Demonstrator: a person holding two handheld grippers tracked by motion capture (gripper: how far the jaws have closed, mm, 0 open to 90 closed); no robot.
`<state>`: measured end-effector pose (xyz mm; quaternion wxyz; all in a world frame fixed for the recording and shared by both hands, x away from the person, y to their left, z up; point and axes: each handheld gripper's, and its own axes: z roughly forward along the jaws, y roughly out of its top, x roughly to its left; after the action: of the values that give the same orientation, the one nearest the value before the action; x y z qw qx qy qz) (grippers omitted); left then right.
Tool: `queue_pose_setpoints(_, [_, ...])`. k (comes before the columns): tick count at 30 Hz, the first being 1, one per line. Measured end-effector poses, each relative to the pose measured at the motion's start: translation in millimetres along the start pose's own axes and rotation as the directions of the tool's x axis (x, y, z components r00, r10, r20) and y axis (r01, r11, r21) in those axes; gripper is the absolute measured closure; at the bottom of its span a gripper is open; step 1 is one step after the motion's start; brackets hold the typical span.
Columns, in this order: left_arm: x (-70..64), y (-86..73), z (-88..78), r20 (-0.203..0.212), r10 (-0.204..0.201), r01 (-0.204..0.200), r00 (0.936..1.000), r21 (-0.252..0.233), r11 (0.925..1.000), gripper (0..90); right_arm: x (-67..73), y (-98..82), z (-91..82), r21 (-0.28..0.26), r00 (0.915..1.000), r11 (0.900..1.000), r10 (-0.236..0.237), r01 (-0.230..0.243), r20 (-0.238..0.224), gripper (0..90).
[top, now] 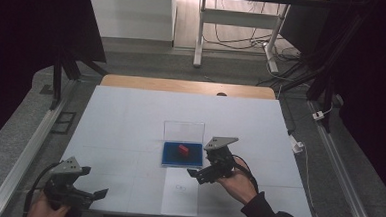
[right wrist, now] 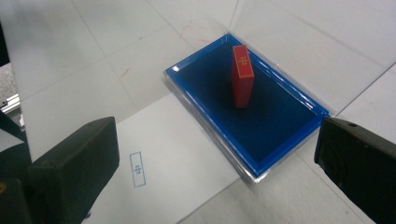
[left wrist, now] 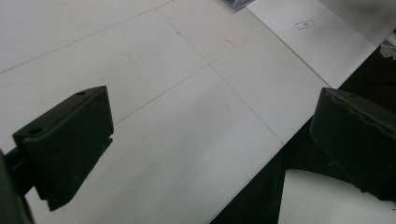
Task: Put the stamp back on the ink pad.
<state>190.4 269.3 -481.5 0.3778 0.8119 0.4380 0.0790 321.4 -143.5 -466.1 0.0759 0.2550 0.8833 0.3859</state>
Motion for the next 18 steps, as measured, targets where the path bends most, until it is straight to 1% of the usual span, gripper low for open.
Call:
queue_pose_setpoints(3, [0.1, 0.0, -0.1, 0.000, -0.001, 0.001, 1.0000, -0.001, 1.0000, 0.0, 1.7, -3.1, -5.7, 0.001, 0.9999, 1.000, -0.011, 0.011, 0.004, 0.0])
queue_pose_setpoints(9, [0.2, -0.2, -0.6, 0.004, -0.003, 0.003, 1.0000, -0.007, 1.0000, 0.0, 2.6, -12.2, -18.9, 0.008, 0.9997, 1.000, -0.012, 0.012, 0.019, 0.0])
queue_pose_setpoints(18, [0.8, -0.1, -0.7, 0.007, -0.009, 0.009, 0.9999, -0.009, 0.9999, 0.0, 1.9, -24.3, -37.8, -0.015, 0.9980, 1.000, 0.012, -0.011, 0.063, 0.0])
